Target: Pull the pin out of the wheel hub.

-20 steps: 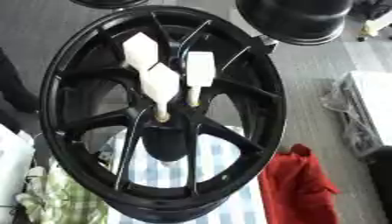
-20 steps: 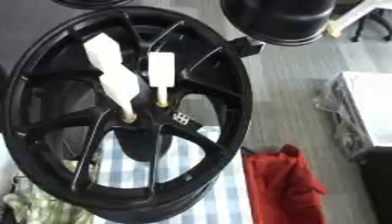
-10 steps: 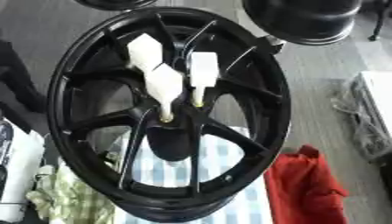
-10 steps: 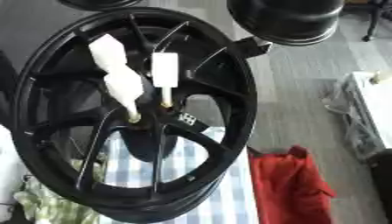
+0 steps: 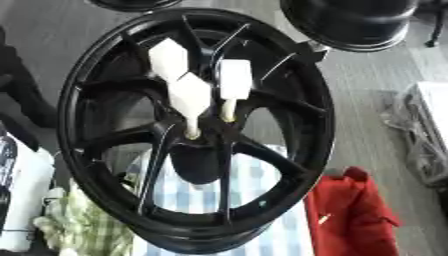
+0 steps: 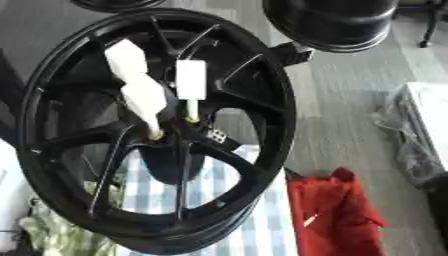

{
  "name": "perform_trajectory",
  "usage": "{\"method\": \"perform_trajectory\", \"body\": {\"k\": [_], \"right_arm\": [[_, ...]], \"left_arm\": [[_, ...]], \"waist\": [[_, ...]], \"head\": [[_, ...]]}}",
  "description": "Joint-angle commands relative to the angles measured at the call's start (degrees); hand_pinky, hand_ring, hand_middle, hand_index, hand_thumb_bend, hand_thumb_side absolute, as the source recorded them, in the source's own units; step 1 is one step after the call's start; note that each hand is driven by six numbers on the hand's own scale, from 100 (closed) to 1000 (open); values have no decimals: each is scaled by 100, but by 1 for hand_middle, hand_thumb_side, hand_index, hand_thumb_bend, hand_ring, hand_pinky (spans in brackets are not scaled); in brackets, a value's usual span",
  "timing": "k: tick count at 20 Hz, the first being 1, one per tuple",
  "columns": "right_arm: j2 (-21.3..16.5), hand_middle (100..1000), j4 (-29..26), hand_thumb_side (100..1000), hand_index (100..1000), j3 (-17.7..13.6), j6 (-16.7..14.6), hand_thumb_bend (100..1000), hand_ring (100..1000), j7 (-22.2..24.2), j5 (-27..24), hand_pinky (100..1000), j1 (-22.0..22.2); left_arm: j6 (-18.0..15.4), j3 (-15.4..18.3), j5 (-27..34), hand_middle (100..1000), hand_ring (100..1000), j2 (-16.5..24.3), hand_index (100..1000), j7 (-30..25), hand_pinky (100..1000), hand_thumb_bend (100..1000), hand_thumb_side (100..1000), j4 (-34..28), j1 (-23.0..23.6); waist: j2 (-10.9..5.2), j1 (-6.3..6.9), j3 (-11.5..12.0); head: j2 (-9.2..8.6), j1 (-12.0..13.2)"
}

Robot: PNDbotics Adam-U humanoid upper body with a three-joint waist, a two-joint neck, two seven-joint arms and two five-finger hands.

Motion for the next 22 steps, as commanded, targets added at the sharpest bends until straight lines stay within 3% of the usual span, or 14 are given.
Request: {"method": "perform_trajectory", "body": {"k": [1, 3, 6, 11, 14, 18, 22], "right_arm": [[72, 770, -8, 247, 780, -316, -53, 400, 782, -188, -161, 886, -195], [307, 764, -83, 272, 768, -438, -4, 310, 773, -385, -356, 885, -398], [604, 762, -194, 282, 763, -544, 196, 275, 769, -685, -655, 889, -685], [1271, 752, -87, 219, 755, -673, 527, 364, 759, -1174, -1144, 893, -1333], [1760, 765, -106, 228, 768, -518, 539, 381, 769, -1488, -1458, 895, -1531], [2106, 787, -88, 269, 786, -230, 437, 377, 787, -1925, -1895, 900, -1633], [2139, 802, -97, 297, 798, 5, 303, 349, 801, -2353, -2323, 903, -1629]], "left_arm": [[-5, 28, 8, 743, 811, 153, 762, 8, 672, 383, 707, -97, -65], [-3, 15, 6, 743, 811, 140, 762, -3, 672, 382, 707, -100, -75], [7, -9, 3, 743, 811, 119, 762, -20, 672, 381, 708, -98, -87], [13, -57, -4, 744, 812, 48, 764, -64, 672, 380, 708, -104, -118], [-7, -66, -55, 746, 813, 46, 770, -73, 672, 378, 708, -122, -127], [-36, -86, -99, 749, 814, 19, 773, -94, 672, 379, 706, -147, -148], [-47, -94, -101, 757, 819, 10, 783, -105, 674, 411, 675, -154, -159]], "waist": [[-125, 4, 19], [-130, 11, 35], [-132, 28, 55], [-131, 86, 118], [-121, 88, 130], [-109, 102, 165], [-103, 106, 185]], "head": [[4, -26], [-9, -46], [7, -65], [6, -116], [13, -128], [4, -166], [-6, -184]]}}
